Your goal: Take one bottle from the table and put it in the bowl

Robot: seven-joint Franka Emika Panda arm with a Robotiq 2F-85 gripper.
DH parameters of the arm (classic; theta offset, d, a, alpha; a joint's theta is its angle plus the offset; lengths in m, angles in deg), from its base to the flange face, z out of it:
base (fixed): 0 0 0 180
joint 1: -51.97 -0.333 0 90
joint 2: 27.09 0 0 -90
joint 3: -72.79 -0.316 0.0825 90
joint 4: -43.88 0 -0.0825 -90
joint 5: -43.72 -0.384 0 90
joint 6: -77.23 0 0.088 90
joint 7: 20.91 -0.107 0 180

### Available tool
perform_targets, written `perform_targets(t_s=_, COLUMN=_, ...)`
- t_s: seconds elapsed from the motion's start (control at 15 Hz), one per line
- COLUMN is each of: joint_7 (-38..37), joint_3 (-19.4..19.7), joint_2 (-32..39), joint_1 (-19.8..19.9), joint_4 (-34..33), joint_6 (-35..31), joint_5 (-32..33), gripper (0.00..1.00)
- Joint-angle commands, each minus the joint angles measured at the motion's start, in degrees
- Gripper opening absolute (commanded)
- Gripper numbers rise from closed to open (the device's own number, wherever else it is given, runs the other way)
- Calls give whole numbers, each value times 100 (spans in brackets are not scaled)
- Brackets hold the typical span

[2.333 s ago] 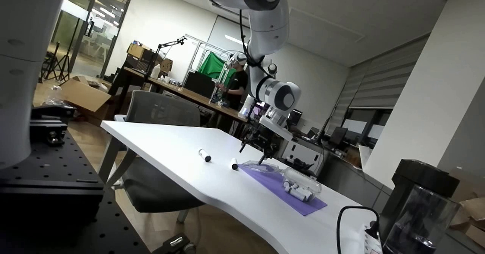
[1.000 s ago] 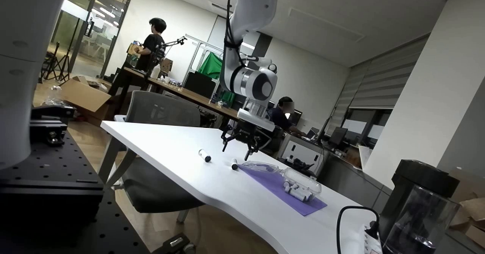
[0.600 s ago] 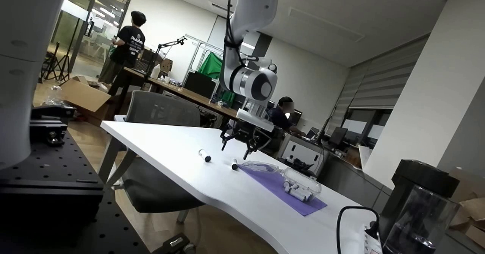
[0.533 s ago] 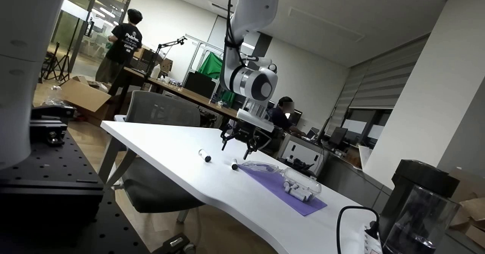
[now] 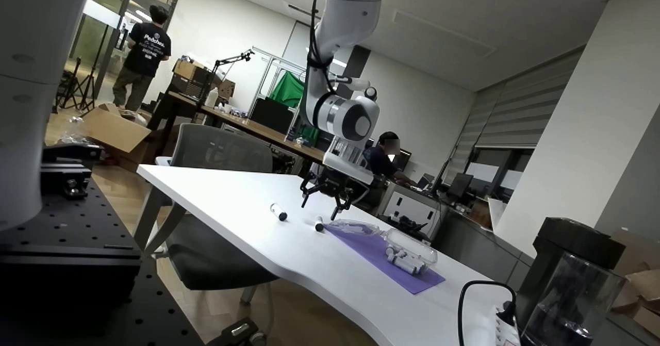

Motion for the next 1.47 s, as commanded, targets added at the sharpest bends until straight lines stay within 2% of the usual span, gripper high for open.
perform_targets(t_s=0.0, joint_7=91, joint_3=-45, joint_2=139, joint_1=40, joint_4=-153, joint_6=-55, joint_5=-22, gripper=100)
perform_targets(t_s=0.47, joint_7=133, joint_3=-80, joint_2=358, joint_1=44, joint_4=-272, joint_6=-180, joint_5=-13, gripper=100)
perform_targets(t_s=0.53, joint_7=164, joint_3=-106, joint_2=386, joint_1=61, joint_4=-290, joint_6=-205, joint_5=-31, gripper=75)
perform_targets(t_s=0.6, joint_7=160, joint_3=-105, joint_2=407, joint_1=52, joint_4=-311, joint_6=-222, joint_5=-25, gripper=73)
perform_targets(t_s=0.67, joint_7=165, joint_3=-127, joint_2=414, joint_1=60, joint_4=-329, joint_6=-228, joint_5=-44, gripper=67)
perform_targets(t_s=0.73, joint_7=169, joint_3=-140, joint_2=418, joint_1=64, joint_4=-348, joint_6=-229, joint_5=-52, gripper=58)
perform_targets(t_s=1.27, joint_7=137, joint_3=-152, joint_2=446, joint_1=82, joint_4=-521, joint_6=-150, joint_5=-78, gripper=3)
perform_targets(t_s=1.4, joint_7=124, joint_3=-155, joint_2=478, joint_1=119, joint_4=-605, joint_6=-45, joint_5=-130, gripper=6)
